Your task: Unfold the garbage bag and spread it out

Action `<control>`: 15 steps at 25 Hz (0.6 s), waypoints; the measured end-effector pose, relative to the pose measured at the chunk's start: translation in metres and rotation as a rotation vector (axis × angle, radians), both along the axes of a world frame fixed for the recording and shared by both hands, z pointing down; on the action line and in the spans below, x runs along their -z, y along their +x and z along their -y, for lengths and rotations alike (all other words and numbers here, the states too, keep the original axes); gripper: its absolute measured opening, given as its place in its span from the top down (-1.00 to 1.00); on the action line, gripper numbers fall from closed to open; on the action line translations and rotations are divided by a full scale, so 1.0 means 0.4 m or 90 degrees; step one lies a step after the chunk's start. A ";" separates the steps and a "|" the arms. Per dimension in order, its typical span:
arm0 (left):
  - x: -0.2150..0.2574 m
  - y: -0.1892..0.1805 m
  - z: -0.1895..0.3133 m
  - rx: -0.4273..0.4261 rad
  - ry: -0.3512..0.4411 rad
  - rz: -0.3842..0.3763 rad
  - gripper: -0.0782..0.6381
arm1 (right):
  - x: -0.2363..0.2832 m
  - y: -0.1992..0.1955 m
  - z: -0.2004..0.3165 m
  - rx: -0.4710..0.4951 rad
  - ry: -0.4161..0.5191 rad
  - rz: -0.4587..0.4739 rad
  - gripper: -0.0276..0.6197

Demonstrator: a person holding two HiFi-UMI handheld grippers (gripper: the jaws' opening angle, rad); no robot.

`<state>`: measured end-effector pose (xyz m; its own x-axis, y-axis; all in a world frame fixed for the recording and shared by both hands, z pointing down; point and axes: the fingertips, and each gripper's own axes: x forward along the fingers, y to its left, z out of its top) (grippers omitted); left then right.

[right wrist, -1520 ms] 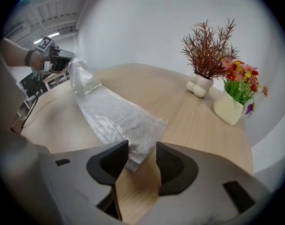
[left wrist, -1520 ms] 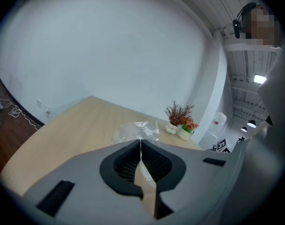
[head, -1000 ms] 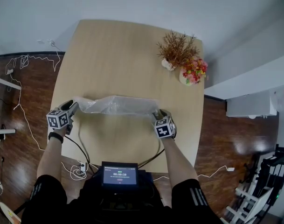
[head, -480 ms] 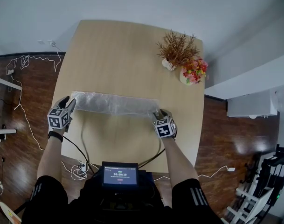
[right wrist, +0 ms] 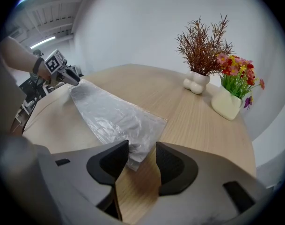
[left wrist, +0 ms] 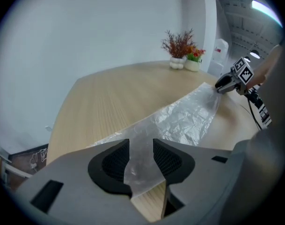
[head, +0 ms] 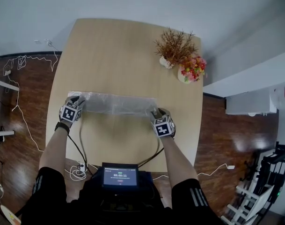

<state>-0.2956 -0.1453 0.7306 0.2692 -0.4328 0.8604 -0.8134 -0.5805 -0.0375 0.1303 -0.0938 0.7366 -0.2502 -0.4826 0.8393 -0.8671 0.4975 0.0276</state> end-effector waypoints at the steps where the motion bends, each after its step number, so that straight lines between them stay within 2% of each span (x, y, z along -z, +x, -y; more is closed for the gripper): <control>1: -0.010 -0.001 -0.006 0.000 -0.010 0.009 0.34 | -0.001 0.001 -0.001 -0.002 -0.002 0.004 0.23; 7: -0.039 0.010 -0.010 0.000 -0.024 0.003 0.33 | 0.000 0.011 0.006 0.003 -0.013 0.024 0.24; 12: -0.032 0.020 -0.007 -0.012 -0.022 0.001 0.33 | 0.045 0.019 0.047 -0.015 0.025 0.051 0.25; 15: -0.019 0.025 -0.002 -0.011 -0.011 -0.005 0.33 | 0.028 0.022 0.070 -0.010 0.024 0.064 0.25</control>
